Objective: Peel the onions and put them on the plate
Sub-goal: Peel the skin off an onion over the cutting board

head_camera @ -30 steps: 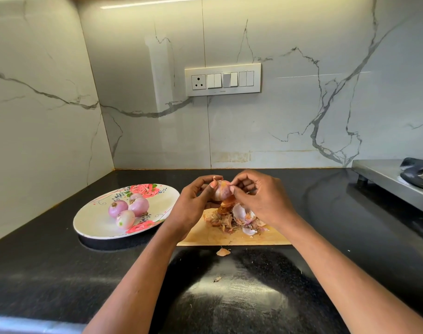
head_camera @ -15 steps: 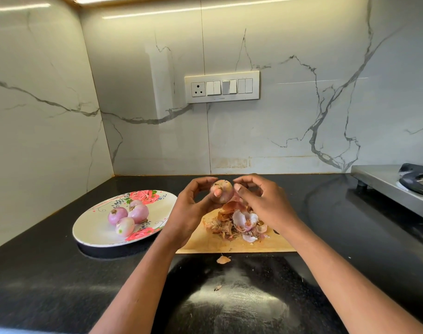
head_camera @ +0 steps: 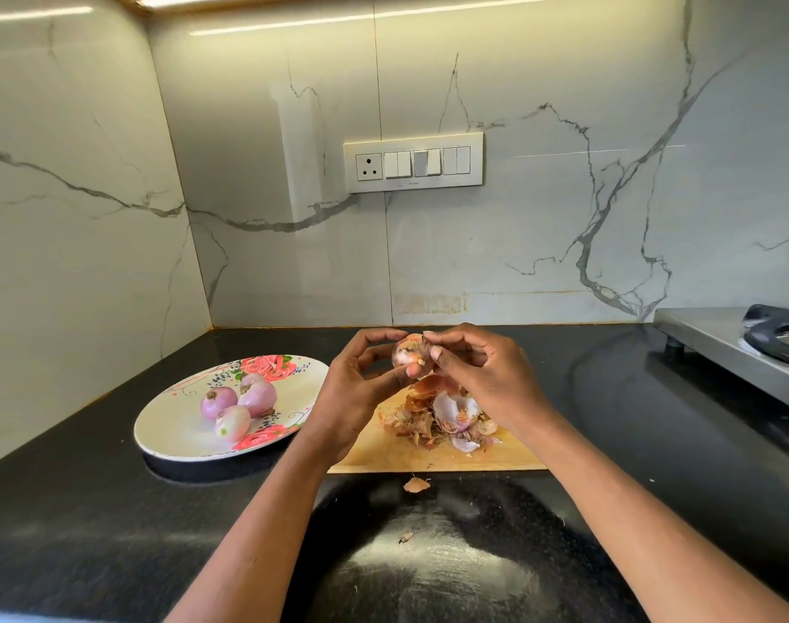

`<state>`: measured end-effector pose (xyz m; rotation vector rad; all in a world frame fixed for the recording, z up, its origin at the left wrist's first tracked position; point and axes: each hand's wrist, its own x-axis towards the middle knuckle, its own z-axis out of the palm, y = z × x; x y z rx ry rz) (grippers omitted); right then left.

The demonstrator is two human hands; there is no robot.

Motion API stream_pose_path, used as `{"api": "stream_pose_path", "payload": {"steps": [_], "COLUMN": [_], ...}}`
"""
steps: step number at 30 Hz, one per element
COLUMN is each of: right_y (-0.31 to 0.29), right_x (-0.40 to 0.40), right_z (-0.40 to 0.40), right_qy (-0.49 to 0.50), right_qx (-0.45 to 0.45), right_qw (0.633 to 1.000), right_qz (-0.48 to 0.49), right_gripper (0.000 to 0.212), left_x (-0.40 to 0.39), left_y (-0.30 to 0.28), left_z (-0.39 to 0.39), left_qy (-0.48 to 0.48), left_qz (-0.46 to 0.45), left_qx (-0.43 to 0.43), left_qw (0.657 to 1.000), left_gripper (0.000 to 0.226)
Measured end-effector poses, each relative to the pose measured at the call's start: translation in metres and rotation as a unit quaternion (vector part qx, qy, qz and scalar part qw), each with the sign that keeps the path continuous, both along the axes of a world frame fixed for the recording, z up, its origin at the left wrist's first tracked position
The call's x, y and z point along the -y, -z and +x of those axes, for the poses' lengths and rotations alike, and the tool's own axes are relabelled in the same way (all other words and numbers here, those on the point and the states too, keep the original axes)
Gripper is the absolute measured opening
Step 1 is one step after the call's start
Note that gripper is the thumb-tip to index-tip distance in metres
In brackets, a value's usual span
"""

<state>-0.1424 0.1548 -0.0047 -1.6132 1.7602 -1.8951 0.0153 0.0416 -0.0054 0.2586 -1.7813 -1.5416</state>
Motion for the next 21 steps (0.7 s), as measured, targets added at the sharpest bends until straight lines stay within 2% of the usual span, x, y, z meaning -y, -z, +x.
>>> {"api": "stream_pose_path", "payload": {"steps": [4, 8, 14, 16, 19, 21], "right_y": [-0.0021, -0.0020, -0.0027, -0.0024, -0.0036, -0.0050], "right_x": [-0.0020, -0.0014, -0.0008, -0.0002, -0.0003, -0.0013], "right_z": [0.0005, 0.0038, 0.0049, 0.0038, 0.0036, 0.0038], "right_qy": [-0.002, -0.018, -0.010, -0.010, -0.011, -0.017], "right_qx": [0.021, 0.020, 0.010, 0.008, 0.025, 0.035], "right_qw": [1.000, 1.000, 1.000, 1.000, 1.000, 0.999], "right_qz": [-0.008, 0.013, 0.001, 0.004, 0.003, 0.008], "right_gripper": [0.030, 0.017, 0.017, 0.020, 0.037, 0.035], "left_x": [-0.0009, 0.0009, 0.0011, 0.0013, 0.0008, 0.0006], "left_y": [-0.0004, -0.0007, 0.0010, 0.0009, 0.0002, -0.0001], "left_z": [-0.0003, -0.0001, -0.0010, -0.0005, -0.0001, -0.0005], "left_qy": [0.010, -0.002, -0.007, -0.001, 0.012, 0.013], "left_qz": [0.017, 0.015, 0.004, 0.012, 0.034, 0.039], "left_qx": [-0.002, -0.002, 0.007, 0.005, -0.004, -0.010], "left_qw": [1.000, 1.000, 1.000, 1.000, 0.999, 0.999], "left_gripper": [0.050, 0.053, 0.054, 0.054, 0.053, 0.053]}}
